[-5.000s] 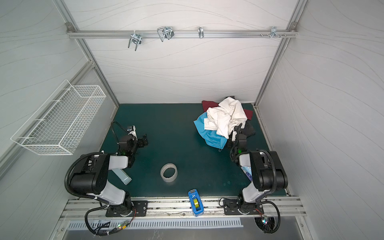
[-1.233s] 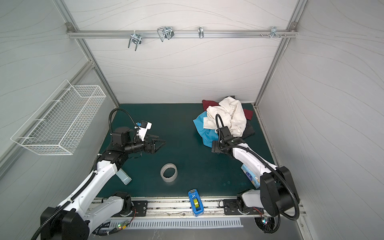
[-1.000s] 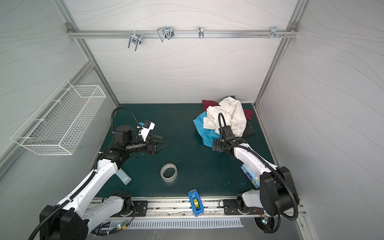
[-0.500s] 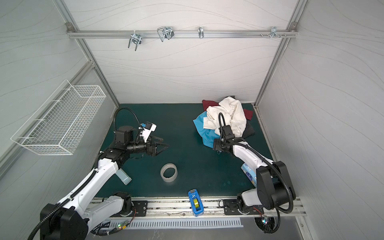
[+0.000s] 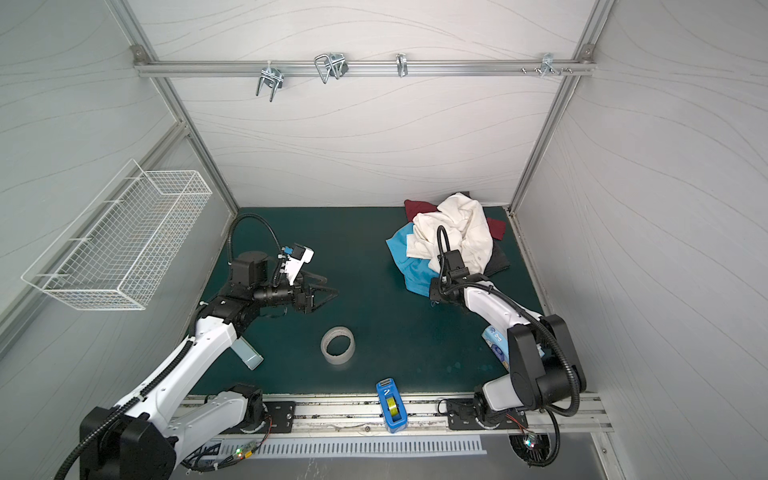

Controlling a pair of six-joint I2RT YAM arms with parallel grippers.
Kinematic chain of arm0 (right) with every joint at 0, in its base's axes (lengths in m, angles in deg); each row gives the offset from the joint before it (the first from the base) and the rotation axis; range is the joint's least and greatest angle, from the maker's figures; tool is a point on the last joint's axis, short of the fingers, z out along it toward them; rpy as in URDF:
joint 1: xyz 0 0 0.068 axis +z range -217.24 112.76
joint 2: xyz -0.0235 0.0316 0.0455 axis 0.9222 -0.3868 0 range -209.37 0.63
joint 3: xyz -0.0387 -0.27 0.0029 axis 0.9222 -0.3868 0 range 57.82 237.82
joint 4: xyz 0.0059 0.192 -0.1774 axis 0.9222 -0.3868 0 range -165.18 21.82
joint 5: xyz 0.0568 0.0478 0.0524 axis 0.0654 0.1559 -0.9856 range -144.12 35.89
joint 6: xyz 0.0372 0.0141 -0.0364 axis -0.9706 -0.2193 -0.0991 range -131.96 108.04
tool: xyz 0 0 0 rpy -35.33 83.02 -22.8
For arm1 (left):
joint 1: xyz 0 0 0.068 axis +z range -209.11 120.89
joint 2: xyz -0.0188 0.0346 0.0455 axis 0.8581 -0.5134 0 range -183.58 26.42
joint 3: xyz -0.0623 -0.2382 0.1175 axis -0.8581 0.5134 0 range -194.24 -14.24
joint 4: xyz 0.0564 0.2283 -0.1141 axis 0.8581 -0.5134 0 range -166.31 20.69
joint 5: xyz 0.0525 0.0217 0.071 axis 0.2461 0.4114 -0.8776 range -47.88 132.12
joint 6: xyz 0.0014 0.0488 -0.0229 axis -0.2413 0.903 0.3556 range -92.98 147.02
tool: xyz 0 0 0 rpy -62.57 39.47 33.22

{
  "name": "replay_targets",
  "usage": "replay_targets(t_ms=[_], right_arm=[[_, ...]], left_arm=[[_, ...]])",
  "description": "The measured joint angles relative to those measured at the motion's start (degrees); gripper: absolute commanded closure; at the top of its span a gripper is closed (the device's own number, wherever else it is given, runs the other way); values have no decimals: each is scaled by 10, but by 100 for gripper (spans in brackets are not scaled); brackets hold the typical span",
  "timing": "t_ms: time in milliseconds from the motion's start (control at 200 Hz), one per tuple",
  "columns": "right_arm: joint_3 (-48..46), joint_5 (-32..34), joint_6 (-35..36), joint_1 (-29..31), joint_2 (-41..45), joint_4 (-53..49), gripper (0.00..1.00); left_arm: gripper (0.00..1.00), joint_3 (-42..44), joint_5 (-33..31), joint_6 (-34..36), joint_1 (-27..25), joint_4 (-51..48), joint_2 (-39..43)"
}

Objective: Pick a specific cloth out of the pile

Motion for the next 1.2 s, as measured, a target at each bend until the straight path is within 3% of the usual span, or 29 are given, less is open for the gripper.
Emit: replay_targets(t_ms=[60,285,485,741,1196], right_arm=[[1,0,0,0,-9,1,61],[4,1,1,0,-19,2,100],[14,14,7,0,24,-24,100],[99,27,32,0,97,-76,100],[356,29,66,-17,50,-167,100]], left_arm=[[3,0,0,1,0,-2,0],[3,-2,-3,1,-1,-3,0],[3,-2,-4,3,-3,-4,0],[3,-2,-6,3,-6,-7,2],[3,-3,-8,5,-10,-7,13]])
